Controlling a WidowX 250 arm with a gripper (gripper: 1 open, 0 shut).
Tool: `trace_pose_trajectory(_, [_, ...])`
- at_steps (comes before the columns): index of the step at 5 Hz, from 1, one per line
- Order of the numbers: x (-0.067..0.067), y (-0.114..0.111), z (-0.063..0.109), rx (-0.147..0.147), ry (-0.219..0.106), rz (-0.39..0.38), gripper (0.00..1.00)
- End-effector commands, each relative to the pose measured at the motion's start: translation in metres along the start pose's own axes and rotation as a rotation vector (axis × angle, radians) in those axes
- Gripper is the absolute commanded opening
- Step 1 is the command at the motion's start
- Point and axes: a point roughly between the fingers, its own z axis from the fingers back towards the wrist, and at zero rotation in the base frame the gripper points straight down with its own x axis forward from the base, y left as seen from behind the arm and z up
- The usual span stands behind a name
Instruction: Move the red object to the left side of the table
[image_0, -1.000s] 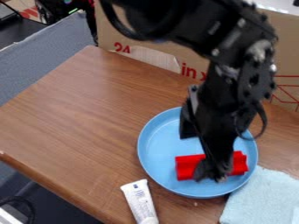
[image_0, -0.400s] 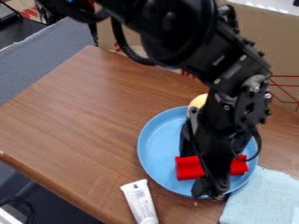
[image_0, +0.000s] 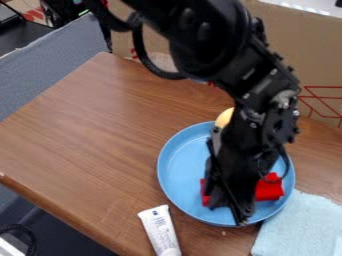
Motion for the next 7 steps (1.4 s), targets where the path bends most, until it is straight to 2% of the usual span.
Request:
trace_pose_trajectory(1, [-0.004, 0.023, 0.032, 0.078, -0.056, 0.001, 0.0])
trace_pose_trajectory(2, [-0.005, 0.046, 0.058, 0.119, -0.078, 0.02, 0.0])
trace_pose_trajectory(3, [-0.004, 0.035, 0.059, 0.146, -0.073, 0.017, 0.0])
trace_pose_trajectory(4, [0.005, 0.029, 0.054, 0.16, -0.075, -0.028, 1.0])
trace_pose_trajectory(5, [0.004, 0.022, 0.053, 0.164, -0.067, -0.066, 1.0])
trace_pose_trajectory(6, [0.01, 0.008, 0.033, 0.156, -0.069, -0.079, 1.0])
trace_pose_trajectory(7, [0.014, 0.001, 0.024, 0.155, -0.064, -0.085, 1.0])
